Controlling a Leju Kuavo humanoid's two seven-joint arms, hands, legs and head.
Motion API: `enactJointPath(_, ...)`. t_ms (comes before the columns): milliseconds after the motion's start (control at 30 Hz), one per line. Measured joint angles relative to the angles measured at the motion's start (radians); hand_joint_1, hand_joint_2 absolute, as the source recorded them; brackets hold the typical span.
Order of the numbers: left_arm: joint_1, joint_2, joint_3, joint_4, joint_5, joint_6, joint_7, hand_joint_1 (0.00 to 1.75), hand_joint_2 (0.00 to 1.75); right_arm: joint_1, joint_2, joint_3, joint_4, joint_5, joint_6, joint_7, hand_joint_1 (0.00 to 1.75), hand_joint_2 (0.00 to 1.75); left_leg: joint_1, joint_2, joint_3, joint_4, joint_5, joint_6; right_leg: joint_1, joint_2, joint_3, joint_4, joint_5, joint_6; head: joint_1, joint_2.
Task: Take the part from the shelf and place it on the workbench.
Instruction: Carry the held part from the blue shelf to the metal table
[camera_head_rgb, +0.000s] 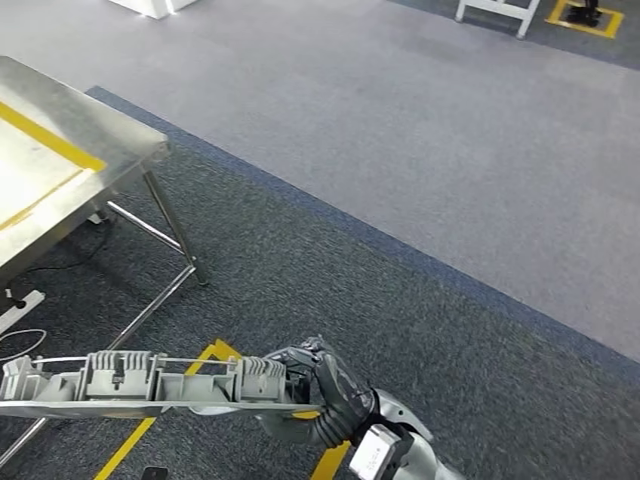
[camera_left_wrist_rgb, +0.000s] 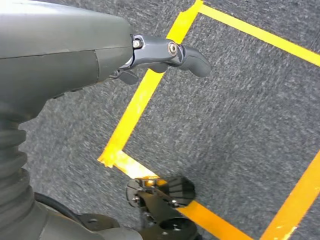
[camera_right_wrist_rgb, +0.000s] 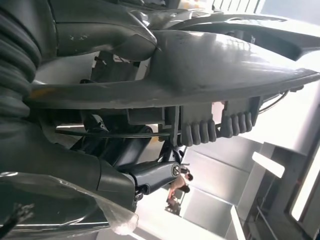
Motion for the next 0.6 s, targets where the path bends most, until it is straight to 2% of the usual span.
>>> enactJointPath(33,-0.001,-0.001,0.000,0.000,-0.004,0.000,0.001,0.00,1.75,0.001,-0.005,0.000,0.000,0.006,-0.003,0.001,1.75,1.75,-0.001,-0.013,0.000,0.000,-0.001,0.003,0.000,0.015,-0.042,0.071,-0.024,0.000,0.002,0.000)
enactJointPath(67,-0.001,-0.002,-0.001,0.000,-0.008,0.001,0.003,0.00,1.75,0.002,-0.010,0.001,0.000,0.011,-0.005,0.003,1.75,1.75,-0.002,-0.027,0.000,0.000,-0.002,0.005,0.001,0.021,-0.076,0.120,-0.033,0.001,0.003,0.000)
enactJointPath(100,0.000,-0.004,-0.002,0.000,-0.012,0.001,0.004,0.00,1.75,0.003,-0.016,0.001,0.000,0.015,-0.006,0.005,1.75,1.75,-0.002,-0.040,0.002,0.001,-0.002,0.006,0.002,0.023,-0.095,0.136,-0.023,0.000,0.004,0.000)
enactJointPath(133,0.000,-0.005,-0.003,0.000,-0.015,0.003,0.005,0.00,1.75,0.004,-0.020,0.001,0.000,0.017,-0.007,0.007,1.75,1.75,-0.003,-0.055,0.004,0.001,-0.003,0.005,0.002,0.026,-0.092,0.110,0.010,-0.001,0.003,0.000)
enactJointPath(167,0.000,-0.006,-0.005,0.000,-0.018,0.004,0.006,0.00,1.75,0.004,-0.024,0.001,0.000,0.018,-0.009,0.008,1.75,1.75,-0.002,-0.069,0.006,0.002,-0.004,0.003,0.002,0.035,-0.072,0.050,0.055,-0.003,0.004,0.000)
enactJointPath(200,-0.001,-0.008,-0.007,0.000,-0.020,0.005,0.006,0.00,1.75,0.002,-0.027,0.001,0.000,0.019,-0.010,0.009,1.75,1.75,-0.002,-0.083,0.008,0.003,-0.006,0.001,0.001,0.057,-0.045,-0.019,0.095,-0.007,0.004,0.000)
enactJointPath(233,-0.003,-0.010,-0.009,0.000,-0.022,0.006,0.006,0.00,1.75,0.001,-0.029,0.001,-0.001,0.019,-0.010,0.010,1.75,1.75,-0.003,-0.095,0.007,0.007,-0.008,-0.003,-0.002,0.080,-0.017,-0.083,0.121,-0.010,0.003,0.000)
enactJointPath(267,-0.004,-0.011,-0.012,0.000,-0.023,0.006,0.006,0.00,1.75,0.000,-0.032,0.002,-0.002,0.020,-0.009,0.013,1.75,1.75,-0.002,-0.105,0.004,0.009,-0.009,-0.008,-0.003,0.098,0.002,-0.123,0.132,-0.012,0.003,0.000)
enactJointPath(300,-0.004,-0.011,-0.014,0.000,-0.023,0.006,0.006,0.00,1.75,-0.003,-0.035,0.002,-0.002,0.022,-0.007,0.017,1.75,1.75,0.000,-0.115,0.000,0.011,-0.009,-0.014,-0.003,0.110,0.011,-0.140,0.131,-0.015,0.002,0.000)
enactJointPath(367,-0.003,-0.010,-0.017,0.000,-0.024,0.005,0.006,0.00,1.75,-0.010,-0.039,0.002,-0.003,0.030,0.000,0.027,1.75,1.75,0.004,-0.132,-0.006,0.011,-0.008,-0.026,-0.003,0.094,0.019,-0.148,0.131,-0.023,0.003,0.000)
enactJointPath(400,-0.003,-0.010,-0.017,0.000,-0.024,0.005,0.006,0.00,1.75,-0.017,-0.040,0.003,-0.003,0.034,0.003,0.032,1.75,1.75,0.003,-0.125,-0.009,0.018,-0.013,-0.032,-0.005,0.083,0.023,-0.152,0.132,-0.028,0.001,0.000)
enactJointPath(433,-0.004,-0.010,-0.018,0.000,-0.023,0.005,0.006,0.00,1.75,-0.025,-0.041,0.003,-0.003,0.037,0.005,0.036,1.75,1.75,0.002,-0.106,-0.019,0.040,-0.026,-0.037,-0.007,0.070,0.027,-0.156,0.132,-0.033,-0.003,0.000)
enactJointPath(500,-0.010,-0.010,-0.021,0.000,-0.023,0.004,0.005,0.00,1.75,-0.038,-0.042,0.004,-0.003,0.043,0.007,0.044,1.75,1.75,0.002,-0.049,-0.066,0.141,-0.077,-0.049,-0.008,0.040,0.035,-0.160,0.129,-0.040,-0.011,0.000)
enactJointPath(533,-0.012,-0.010,-0.022,0.000,-0.023,0.003,0.005,0.00,1.75,-0.041,-0.042,0.005,-0.003,0.047,0.007,0.048,1.75,1.75,0.005,-0.031,-0.100,0.208,-0.104,-0.054,-0.007,0.024,0.038,-0.160,0.126,-0.042,-0.012,0.000)
enactJointPath(567,-0.014,-0.010,-0.022,0.000,-0.023,0.003,0.005,0.00,1.75,-0.043,-0.043,0.006,-0.003,0.051,0.008,0.052,1.75,1.75,0.009,-0.021,-0.128,0.261,-0.120,-0.059,-0.006,0.008,0.041,-0.160,0.122,-0.043,-0.012,0.000)
enactJointPath(600,-0.014,-0.010,-0.022,0.000,-0.023,0.003,0.005,0.00,1.75,-0.044,-0.044,0.007,-0.003,0.055,0.008,0.055,1.75,1.75,0.012,-0.016,-0.141,0.282,-0.117,-0.062,-0.006,-0.007,0.045,-0.160,0.119,-0.042,-0.012,0.000)
